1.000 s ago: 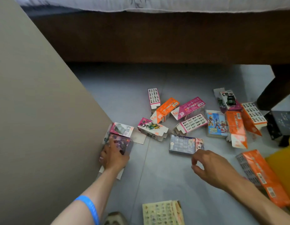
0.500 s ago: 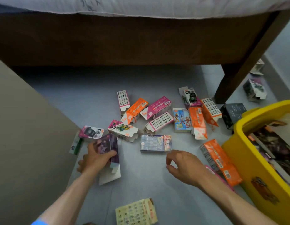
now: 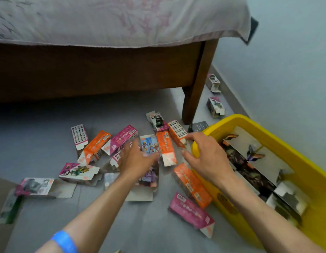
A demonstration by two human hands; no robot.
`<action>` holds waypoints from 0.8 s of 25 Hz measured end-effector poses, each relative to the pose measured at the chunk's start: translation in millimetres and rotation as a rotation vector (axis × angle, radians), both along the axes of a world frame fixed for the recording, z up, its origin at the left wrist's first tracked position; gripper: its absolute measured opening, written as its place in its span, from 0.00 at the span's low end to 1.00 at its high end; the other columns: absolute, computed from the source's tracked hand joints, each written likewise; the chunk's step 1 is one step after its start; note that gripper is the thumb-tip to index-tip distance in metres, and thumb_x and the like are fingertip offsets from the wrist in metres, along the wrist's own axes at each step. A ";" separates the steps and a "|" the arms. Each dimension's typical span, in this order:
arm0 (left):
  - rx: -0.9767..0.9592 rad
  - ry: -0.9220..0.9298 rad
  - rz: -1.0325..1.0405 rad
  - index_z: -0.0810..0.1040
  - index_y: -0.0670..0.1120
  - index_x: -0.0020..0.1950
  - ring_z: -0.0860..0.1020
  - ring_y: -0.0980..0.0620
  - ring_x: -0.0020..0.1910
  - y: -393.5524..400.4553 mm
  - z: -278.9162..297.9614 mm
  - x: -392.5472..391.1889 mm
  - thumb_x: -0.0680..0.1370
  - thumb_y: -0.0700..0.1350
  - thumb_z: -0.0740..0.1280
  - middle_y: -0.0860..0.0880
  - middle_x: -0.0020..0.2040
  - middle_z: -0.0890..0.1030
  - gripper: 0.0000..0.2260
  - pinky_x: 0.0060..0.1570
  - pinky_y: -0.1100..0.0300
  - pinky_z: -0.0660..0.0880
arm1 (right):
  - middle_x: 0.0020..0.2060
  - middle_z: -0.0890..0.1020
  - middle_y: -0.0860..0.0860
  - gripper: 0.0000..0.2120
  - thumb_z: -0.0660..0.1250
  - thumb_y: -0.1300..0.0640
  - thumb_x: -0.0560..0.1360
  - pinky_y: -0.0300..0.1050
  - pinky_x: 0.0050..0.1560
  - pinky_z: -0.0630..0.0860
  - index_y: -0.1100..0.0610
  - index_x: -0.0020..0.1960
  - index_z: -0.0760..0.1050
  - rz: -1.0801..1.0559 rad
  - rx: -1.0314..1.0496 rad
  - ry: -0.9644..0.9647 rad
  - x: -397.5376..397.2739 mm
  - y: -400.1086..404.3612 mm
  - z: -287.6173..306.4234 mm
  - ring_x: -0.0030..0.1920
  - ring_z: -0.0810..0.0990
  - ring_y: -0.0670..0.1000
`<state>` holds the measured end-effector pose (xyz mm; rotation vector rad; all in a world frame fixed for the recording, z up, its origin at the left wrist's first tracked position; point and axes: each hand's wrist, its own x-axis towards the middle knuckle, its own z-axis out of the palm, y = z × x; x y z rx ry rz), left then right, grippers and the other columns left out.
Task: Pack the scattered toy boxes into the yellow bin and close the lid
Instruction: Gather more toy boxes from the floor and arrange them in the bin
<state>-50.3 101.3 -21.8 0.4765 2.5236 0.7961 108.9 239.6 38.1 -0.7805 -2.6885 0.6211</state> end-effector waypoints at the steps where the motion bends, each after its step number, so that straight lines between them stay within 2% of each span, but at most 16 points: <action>1: 0.100 0.037 -0.071 0.64 0.54 0.74 0.71 0.44 0.67 23.8 0.1 0.7 0.73 0.59 0.71 0.47 0.72 0.70 0.32 0.63 0.48 0.71 | 0.59 0.78 0.50 0.24 0.68 0.41 0.74 0.51 0.53 0.75 0.51 0.66 0.71 -0.039 0.104 -0.180 10.3 15.4 0.3 0.57 0.77 0.56; 3: 0.231 0.067 -0.242 0.68 0.53 0.72 0.73 0.45 0.66 73.3 -0.3 8.4 0.77 0.50 0.67 0.47 0.69 0.73 0.23 0.63 0.48 0.72 | 0.59 0.79 0.52 0.27 0.60 0.33 0.76 0.52 0.50 0.75 0.50 0.67 0.67 -0.102 0.134 -0.489 35.7 27.1 -9.4 0.58 0.78 0.58; 5: 0.202 0.090 -0.424 0.71 0.50 0.71 0.73 0.45 0.67 113.8 -9.4 15.9 0.78 0.44 0.64 0.47 0.70 0.74 0.21 0.65 0.51 0.71 | 0.53 0.83 0.52 0.24 0.51 0.34 0.79 0.51 0.46 0.76 0.50 0.64 0.69 -0.108 0.155 -0.601 64.5 12.2 -33.6 0.52 0.82 0.57; 8: 0.073 0.105 -0.705 0.73 0.48 0.70 0.72 0.43 0.67 165.7 -32.3 18.8 0.78 0.39 0.62 0.45 0.70 0.73 0.20 0.65 0.50 0.71 | 0.47 0.84 0.51 0.23 0.47 0.35 0.80 0.49 0.42 0.75 0.46 0.65 0.67 -0.202 0.119 -0.600 102.0 0.9 -55.1 0.48 0.84 0.54; 11: -0.125 0.128 -0.902 0.65 0.53 0.76 0.64 0.40 0.73 202.6 -56.6 25.9 0.77 0.39 0.63 0.45 0.76 0.63 0.28 0.68 0.43 0.67 | 0.47 0.83 0.50 0.24 0.44 0.34 0.80 0.49 0.39 0.70 0.45 0.63 0.68 -0.289 0.069 -0.493 121.1 28.8 -54.9 0.48 0.83 0.53; 13: -0.226 0.164 -0.943 0.55 0.59 0.79 0.51 0.38 0.78 218.7 -70.1 32.9 0.76 0.40 0.66 0.47 0.81 0.48 0.36 0.71 0.37 0.61 | 0.46 0.83 0.49 0.23 0.44 0.35 0.80 0.48 0.37 0.66 0.47 0.60 0.69 -0.292 0.098 -0.488 121.2 43.1 -53.6 0.47 0.83 0.53; 15: -0.304 0.121 -0.916 0.47 0.65 0.78 0.41 0.34 0.78 235.2 -79.6 38.4 0.77 0.40 0.66 0.48 0.81 0.37 0.40 0.71 0.31 0.56 | 0.45 0.83 0.50 0.23 0.44 0.36 0.81 0.49 0.36 0.65 0.48 0.58 0.70 -0.260 0.130 -0.475 119.5 48.8 -54.6 0.46 0.83 0.54; 17: -0.370 0.103 -0.887 0.43 0.68 0.77 0.38 0.31 0.77 251.6 -85.4 40.9 0.79 0.40 0.64 0.47 0.80 0.32 0.41 0.70 0.28 0.56 | 0.44 0.83 0.52 0.22 0.45 0.36 0.81 0.49 0.36 0.65 0.49 0.58 0.70 -0.235 0.122 -0.466 121.1 52.8 -57.3 0.45 0.83 0.56; 20: -0.385 0.095 -0.865 0.47 0.69 0.77 0.41 0.28 0.76 266.8 -88.5 47.3 0.80 0.43 0.65 0.44 0.79 0.31 0.37 0.70 0.29 0.58 | 0.45 0.83 0.54 0.23 0.46 0.37 0.82 0.50 0.37 0.64 0.51 0.58 0.71 -0.197 0.110 -0.454 124.0 58.0 -59.5 0.46 0.82 0.59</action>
